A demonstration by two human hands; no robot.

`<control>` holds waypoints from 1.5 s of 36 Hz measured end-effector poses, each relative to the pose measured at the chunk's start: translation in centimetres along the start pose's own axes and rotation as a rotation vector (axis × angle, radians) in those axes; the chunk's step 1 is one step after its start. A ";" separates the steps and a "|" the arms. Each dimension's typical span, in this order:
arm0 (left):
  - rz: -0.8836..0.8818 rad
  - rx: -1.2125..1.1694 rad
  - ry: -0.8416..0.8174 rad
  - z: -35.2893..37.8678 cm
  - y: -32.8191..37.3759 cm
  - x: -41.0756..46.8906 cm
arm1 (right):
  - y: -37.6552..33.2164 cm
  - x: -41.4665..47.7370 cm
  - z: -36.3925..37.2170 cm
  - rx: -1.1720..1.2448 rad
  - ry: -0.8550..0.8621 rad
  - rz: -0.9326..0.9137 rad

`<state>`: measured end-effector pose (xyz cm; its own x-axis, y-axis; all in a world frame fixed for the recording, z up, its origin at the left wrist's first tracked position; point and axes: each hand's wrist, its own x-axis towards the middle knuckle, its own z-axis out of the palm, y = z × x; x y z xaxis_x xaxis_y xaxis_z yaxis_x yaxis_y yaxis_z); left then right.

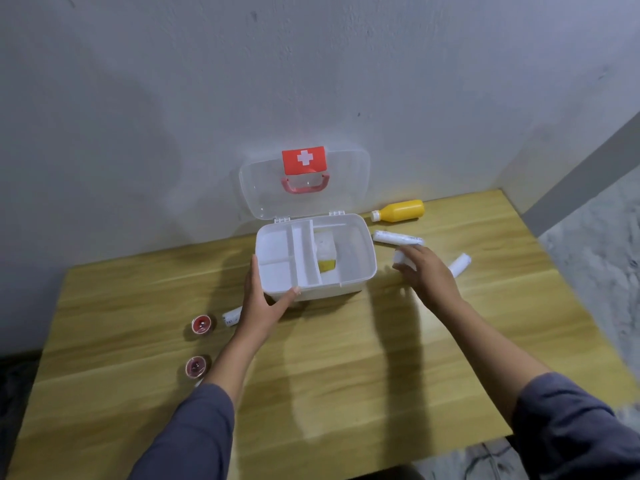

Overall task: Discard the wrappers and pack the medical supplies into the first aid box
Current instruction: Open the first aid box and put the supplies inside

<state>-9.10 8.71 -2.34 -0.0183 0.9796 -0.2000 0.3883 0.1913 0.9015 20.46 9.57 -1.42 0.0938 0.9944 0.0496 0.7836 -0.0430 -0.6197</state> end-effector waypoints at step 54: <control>-0.067 -0.174 0.079 1.2 0.2 -0.1 | 2.4 13.3 3.3 -0.351 -0.111 -0.035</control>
<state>-7.90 8.59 -2.58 -0.1135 0.9648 -0.2371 0.2191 0.2571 0.9412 21.59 23.06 -4.84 0.0111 0.9995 -0.0310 0.9501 -0.0202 -0.3113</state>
